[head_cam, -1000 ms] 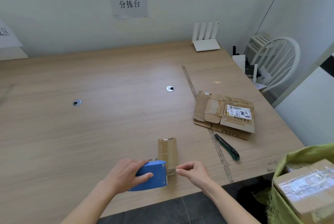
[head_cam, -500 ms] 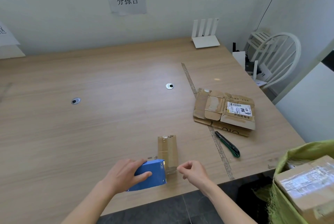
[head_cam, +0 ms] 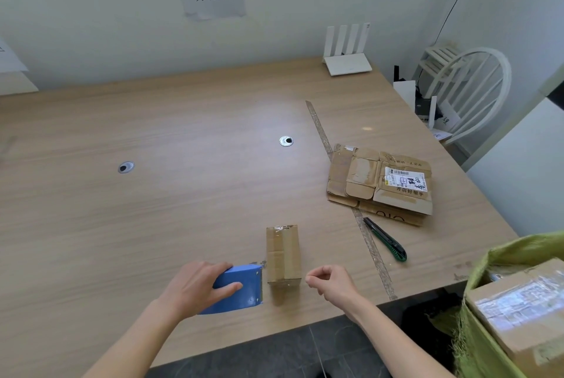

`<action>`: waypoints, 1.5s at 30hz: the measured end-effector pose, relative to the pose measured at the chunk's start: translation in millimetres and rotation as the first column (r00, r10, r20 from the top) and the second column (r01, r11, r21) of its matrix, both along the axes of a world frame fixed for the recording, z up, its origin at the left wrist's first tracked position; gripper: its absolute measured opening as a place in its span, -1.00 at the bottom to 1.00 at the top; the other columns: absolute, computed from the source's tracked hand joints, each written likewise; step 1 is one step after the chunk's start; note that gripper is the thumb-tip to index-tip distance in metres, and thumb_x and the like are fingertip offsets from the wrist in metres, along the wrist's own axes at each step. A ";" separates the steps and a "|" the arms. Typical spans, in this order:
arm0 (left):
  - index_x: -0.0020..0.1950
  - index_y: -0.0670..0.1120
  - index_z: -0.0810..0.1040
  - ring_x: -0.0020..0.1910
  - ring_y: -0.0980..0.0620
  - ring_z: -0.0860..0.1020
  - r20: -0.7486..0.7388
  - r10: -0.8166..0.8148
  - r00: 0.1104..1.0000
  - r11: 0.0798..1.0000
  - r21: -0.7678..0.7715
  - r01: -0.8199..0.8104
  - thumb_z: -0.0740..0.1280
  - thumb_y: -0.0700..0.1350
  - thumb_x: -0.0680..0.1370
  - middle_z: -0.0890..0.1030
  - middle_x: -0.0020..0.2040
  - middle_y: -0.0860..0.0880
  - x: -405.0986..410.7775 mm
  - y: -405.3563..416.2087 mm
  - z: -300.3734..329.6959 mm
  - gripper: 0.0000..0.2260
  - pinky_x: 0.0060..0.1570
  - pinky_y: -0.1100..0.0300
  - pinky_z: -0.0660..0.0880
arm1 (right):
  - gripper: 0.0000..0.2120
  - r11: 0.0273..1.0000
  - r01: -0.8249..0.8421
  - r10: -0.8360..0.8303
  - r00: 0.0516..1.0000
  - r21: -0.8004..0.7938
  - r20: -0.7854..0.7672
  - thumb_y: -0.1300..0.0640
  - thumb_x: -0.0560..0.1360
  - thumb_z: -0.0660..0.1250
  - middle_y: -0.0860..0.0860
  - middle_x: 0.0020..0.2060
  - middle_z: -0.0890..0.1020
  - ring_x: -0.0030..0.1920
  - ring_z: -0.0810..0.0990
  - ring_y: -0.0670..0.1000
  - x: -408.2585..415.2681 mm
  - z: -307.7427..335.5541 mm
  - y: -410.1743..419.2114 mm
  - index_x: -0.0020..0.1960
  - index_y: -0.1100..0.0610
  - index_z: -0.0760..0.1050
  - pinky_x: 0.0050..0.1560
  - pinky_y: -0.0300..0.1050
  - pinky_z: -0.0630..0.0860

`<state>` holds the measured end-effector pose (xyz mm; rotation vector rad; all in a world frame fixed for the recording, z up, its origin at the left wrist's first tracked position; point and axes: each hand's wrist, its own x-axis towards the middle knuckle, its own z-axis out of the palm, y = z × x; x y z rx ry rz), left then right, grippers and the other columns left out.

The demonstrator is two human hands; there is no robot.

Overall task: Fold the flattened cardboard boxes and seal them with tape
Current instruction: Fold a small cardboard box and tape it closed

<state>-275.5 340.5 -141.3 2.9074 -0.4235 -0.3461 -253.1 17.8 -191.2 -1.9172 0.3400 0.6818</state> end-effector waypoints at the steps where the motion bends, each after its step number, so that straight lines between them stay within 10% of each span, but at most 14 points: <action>1: 0.18 0.14 0.52 -0.25 0.13 0.53 -0.005 0.001 1.000 1.000 0.002 -0.001 -0.05 0.44 0.47 0.61 -0.15 0.15 0.5 -0.4 -2.0 -0.42 -0.27 0.25 0.41 | -0.96 1.000 0.012 -0.012 1.000 -0.011 0.005 0.13 0.49 0.51 -0.02 -0.17 0.73 -0.25 0.60 -0.10 -0.1 -1.5 2.0 -0.07 0.08 0.68 -0.22 -0.26 0.55; 17: 0.14 0.12 0.55 -0.25 0.10 0.54 -0.035 0.074 0.997 0.997 -0.034 -0.075 0.04 0.42 0.49 0.63 -0.18 0.11 7.0 1.2 -33.1 -0.49 -0.23 0.17 0.47 | -0.84 0.998 0.045 -0.047 0.997 -0.049 -0.057 0.09 0.55 0.44 -0.02 -0.04 0.67 -0.08 0.60 -0.08 4.2 -30.9 17.6 0.12 -0.03 0.66 0.03 -0.15 0.59; 24: 0.13 0.12 0.56 -0.24 0.08 0.55 -0.053 0.096 0.994 0.993 -0.061 -0.099 0.06 0.39 0.49 0.64 -0.18 0.09 7.9 -0.1 -31.3 -0.50 -0.21 0.14 0.48 | -0.77 0.968 0.135 -0.105 0.983 -0.212 0.149 0.11 0.55 0.44 -0.11 0.08 0.55 0.08 0.54 -0.08 8.5 -26.0 26.7 0.13 -0.13 0.52 0.06 -0.19 0.43; 31: 0.13 0.13 0.56 -0.24 0.11 0.54 -0.056 0.089 0.994 0.993 -0.075 -0.094 0.08 0.38 0.50 0.63 -0.17 0.12 8.1 0.0 -26.7 -0.54 -0.23 0.19 0.46 | -0.70 0.882 0.465 -0.470 0.867 -0.071 -0.166 0.30 0.55 0.39 0.09 0.19 0.61 0.09 0.52 0.06 18.4 -30.7 16.8 0.24 0.08 0.59 0.08 -0.06 0.49; 35: 0.15 0.13 0.56 -0.24 0.10 0.54 -0.072 0.093 0.993 0.990 -0.102 -0.100 0.09 0.37 0.50 0.63 -0.17 0.12 6.7 0.5 -27.9 -0.53 -0.23 0.20 0.45 | -0.76 0.901 0.288 -0.183 0.930 -0.325 0.318 0.15 0.58 0.34 -0.10 0.19 0.53 0.20 0.51 -0.07 8.2 -16.8 29.8 0.22 -0.06 0.52 0.19 -0.15 0.46; 38: 0.17 0.12 0.56 -0.24 0.10 0.55 -0.072 0.095 0.993 0.988 -0.112 -0.102 0.08 0.38 0.49 0.64 -0.16 0.13 6.7 -0.3 -27.4 -0.51 -0.23 0.20 0.45 | -0.63 0.898 -0.012 0.280 0.786 -0.440 0.551 0.01 0.60 0.32 -0.19 0.33 0.46 0.36 0.39 -0.20 7.1 -5.9 48.2 0.40 -0.07 0.43 0.42 -0.18 0.36; 45: 0.14 0.11 0.57 -0.24 0.10 0.54 -0.055 0.112 0.992 0.988 -0.100 -0.117 0.16 0.32 0.55 0.63 -0.15 0.13 11.0 1.0 -25.0 -0.62 -0.24 0.23 0.42 | -0.27 0.612 -0.436 0.743 0.602 -0.659 0.292 -0.22 0.65 0.13 -0.16 0.62 -0.25 0.59 -0.31 -0.14 19.5 -21.5 60.1 0.66 -0.07 -0.17 0.60 -0.06 -0.26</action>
